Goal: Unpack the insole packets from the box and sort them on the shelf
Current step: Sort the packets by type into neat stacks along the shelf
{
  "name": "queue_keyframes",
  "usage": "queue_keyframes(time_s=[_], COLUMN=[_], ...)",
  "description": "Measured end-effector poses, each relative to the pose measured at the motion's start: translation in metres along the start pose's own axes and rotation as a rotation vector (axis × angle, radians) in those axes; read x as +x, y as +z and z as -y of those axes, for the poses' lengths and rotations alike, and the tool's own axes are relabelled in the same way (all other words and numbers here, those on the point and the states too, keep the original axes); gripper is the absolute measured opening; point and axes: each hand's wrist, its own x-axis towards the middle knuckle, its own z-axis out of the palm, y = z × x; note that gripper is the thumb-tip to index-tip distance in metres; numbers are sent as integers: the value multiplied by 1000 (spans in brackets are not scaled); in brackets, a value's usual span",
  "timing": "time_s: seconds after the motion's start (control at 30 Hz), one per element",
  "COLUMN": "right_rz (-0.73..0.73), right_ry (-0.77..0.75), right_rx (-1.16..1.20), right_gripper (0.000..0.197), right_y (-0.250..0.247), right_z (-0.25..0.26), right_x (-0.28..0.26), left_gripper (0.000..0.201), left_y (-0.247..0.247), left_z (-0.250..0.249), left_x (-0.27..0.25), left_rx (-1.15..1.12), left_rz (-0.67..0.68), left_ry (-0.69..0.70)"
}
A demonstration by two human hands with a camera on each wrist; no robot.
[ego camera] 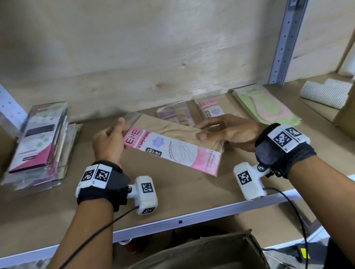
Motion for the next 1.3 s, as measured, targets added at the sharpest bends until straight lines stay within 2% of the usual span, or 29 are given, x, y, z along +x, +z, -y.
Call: queue_keyframes(time_s=[0.1, 0.27, 0.33, 0.47, 0.63, 0.73, 0.97, 1.13, 1.3], right_rz=[6, 34, 39, 17, 29, 46, 42, -49, -48], right_ry=[-13, -13, 2, 36, 44, 35, 53, 54, 27], right_rx=[0, -21, -38, -55, -85, -98, -141, -141, -146], right_gripper=[40, 39, 39, 40, 41, 41, 39, 32, 34], right_y=[-5, -10, -14, -20, -26, -29, -30, -29, -27], right_z=[0, 1, 1, -2, -5, -5, -5, -6, -4], right_x=[0, -1, -3, -4, -7, -9, -11, -10, -9], left_gripper=[29, 34, 44, 60, 54, 41, 53, 53, 38], left_y=[-2, -5, -7, -8, -7, -7, -6, -7, -7], left_z=[0, 1, 2, 5, 10, 10, 4, -2, -5], left_x=[-1, -2, -1, -2, -1, -2, -4, -7, -9], left_rx=[1, -63, 28, 204, 238, 248, 286, 174, -178], left_rz=[45, 154, 190, 251, 317, 333, 273, 332, 423], left_ry=[-3, -173, -149, -11, 40, 93, 68, -37, -178])
